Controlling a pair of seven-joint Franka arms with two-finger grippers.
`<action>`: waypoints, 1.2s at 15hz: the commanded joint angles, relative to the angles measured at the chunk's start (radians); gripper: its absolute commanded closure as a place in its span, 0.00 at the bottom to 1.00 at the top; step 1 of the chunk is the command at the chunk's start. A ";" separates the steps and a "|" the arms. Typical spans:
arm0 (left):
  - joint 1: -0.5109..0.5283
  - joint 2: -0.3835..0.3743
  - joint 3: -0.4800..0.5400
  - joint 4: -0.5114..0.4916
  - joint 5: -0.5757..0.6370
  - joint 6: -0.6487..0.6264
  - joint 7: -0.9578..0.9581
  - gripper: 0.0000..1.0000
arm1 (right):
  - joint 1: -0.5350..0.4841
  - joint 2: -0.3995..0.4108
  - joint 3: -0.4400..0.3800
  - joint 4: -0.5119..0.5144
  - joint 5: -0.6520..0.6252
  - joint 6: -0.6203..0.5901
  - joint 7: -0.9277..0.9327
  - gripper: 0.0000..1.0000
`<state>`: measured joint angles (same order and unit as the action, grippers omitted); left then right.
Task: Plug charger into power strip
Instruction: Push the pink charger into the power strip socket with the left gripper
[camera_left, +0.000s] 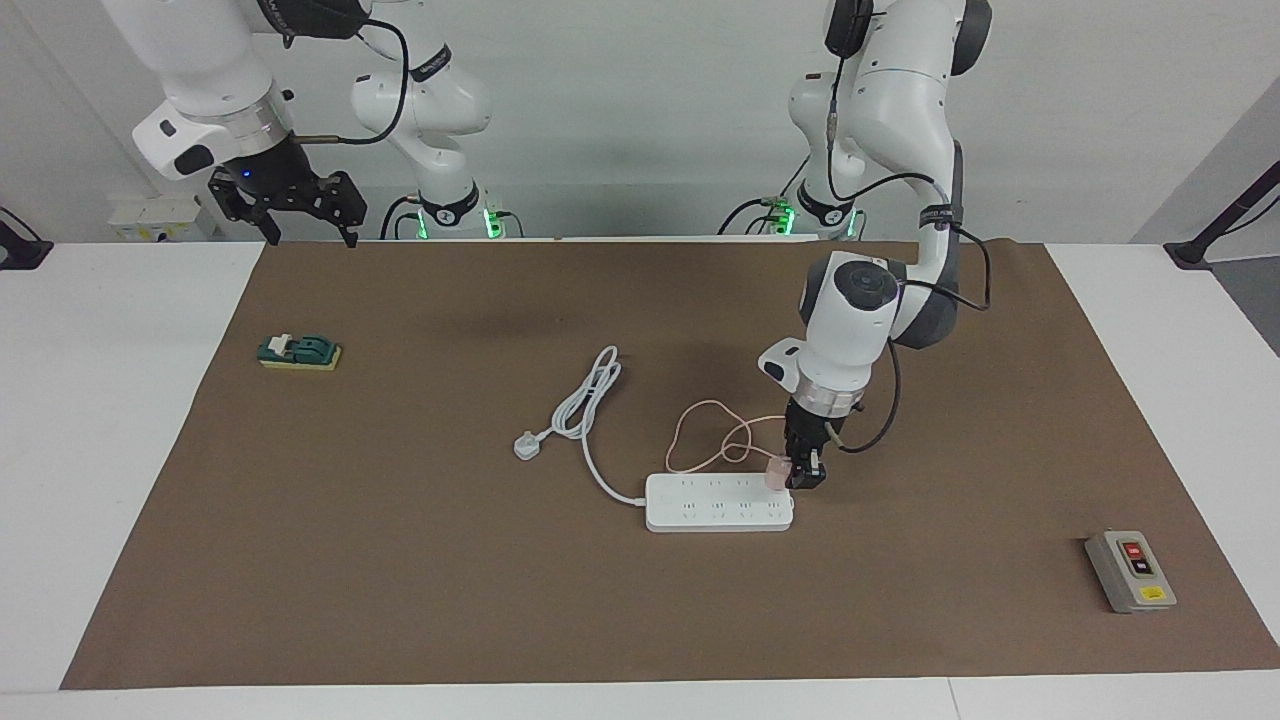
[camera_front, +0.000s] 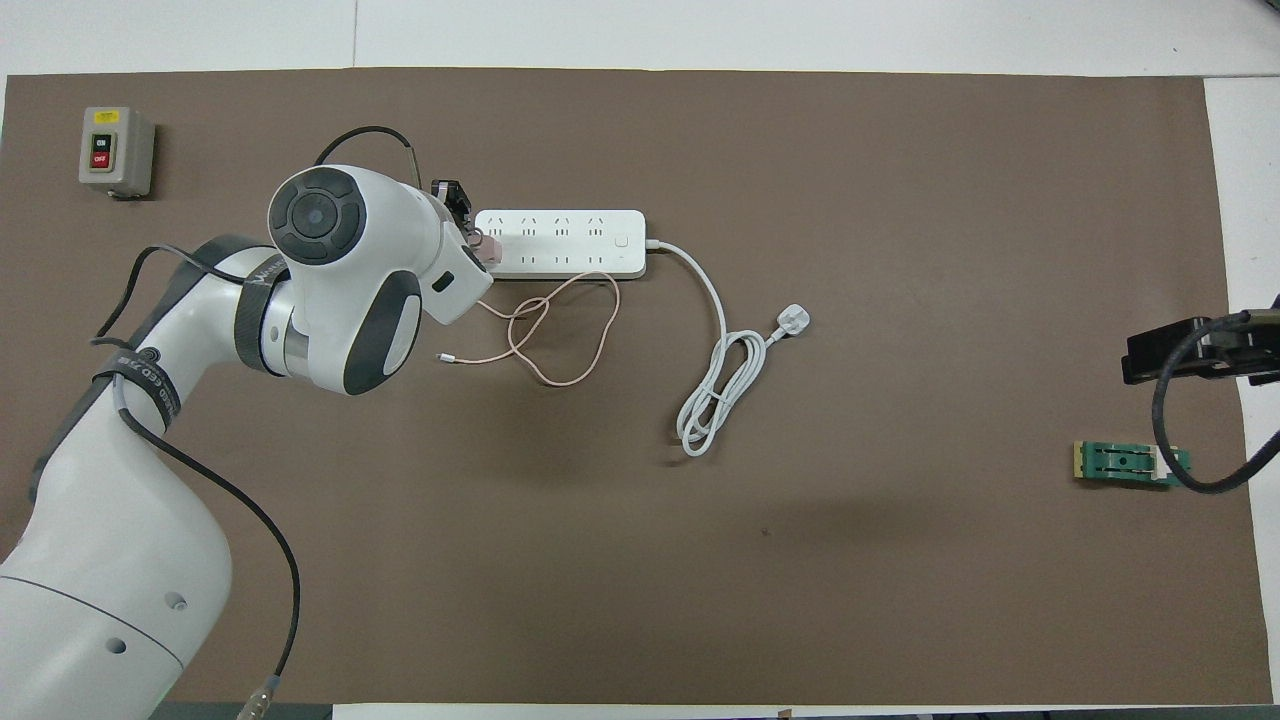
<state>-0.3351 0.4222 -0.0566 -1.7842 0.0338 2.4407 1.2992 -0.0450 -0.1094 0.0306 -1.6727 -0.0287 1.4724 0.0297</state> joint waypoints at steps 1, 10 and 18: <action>-0.019 -0.014 0.009 -0.040 0.018 0.023 -0.035 1.00 | -0.004 -0.010 0.006 -0.015 0.007 0.002 0.001 0.00; -0.021 -0.020 0.012 -0.057 0.021 -0.002 -0.038 1.00 | -0.001 -0.010 0.008 -0.015 0.007 0.003 -0.004 0.00; -0.032 0.009 0.009 0.001 0.020 -0.080 -0.037 1.00 | -0.010 -0.010 0.008 -0.013 0.007 -0.001 -0.007 0.00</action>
<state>-0.3490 0.4205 -0.0564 -1.7936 0.0387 2.4318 1.2836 -0.0429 -0.1094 0.0334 -1.6743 -0.0276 1.4724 0.0297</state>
